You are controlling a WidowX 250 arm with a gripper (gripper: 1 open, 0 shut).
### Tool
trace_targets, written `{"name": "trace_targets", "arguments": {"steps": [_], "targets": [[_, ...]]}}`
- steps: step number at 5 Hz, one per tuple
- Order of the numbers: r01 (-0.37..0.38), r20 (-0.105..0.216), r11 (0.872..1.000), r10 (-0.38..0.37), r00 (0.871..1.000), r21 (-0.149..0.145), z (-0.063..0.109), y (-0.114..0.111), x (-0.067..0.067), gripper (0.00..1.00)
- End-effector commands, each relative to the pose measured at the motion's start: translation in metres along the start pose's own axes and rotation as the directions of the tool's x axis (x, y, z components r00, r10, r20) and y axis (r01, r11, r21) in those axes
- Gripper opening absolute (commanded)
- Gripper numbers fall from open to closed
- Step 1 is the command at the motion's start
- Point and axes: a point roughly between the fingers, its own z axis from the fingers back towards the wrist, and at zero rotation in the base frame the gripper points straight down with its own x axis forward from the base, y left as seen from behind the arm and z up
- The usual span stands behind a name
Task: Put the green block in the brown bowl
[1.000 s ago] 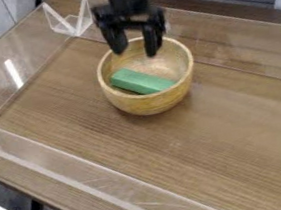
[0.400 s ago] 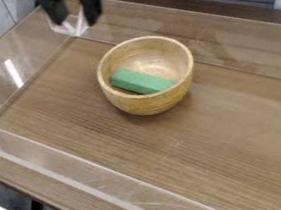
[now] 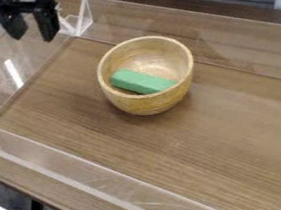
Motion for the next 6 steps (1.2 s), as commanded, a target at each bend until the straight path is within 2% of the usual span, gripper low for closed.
{"name": "trace_targets", "arguments": {"steps": [1, 4, 6], "targets": [[-0.006, 0.025, 0.998, 0.005, 1.0, 0.06, 0.003, 0.015, 0.001, 1.0], [-0.025, -0.059, 0.995, 0.031, 0.998, 0.102, -0.034, 0.028, 0.004, 1.0], [-0.037, -0.092, 0.995, 0.046, 0.995, 0.092, -0.041, 0.027, 0.008, 1.0]]}}
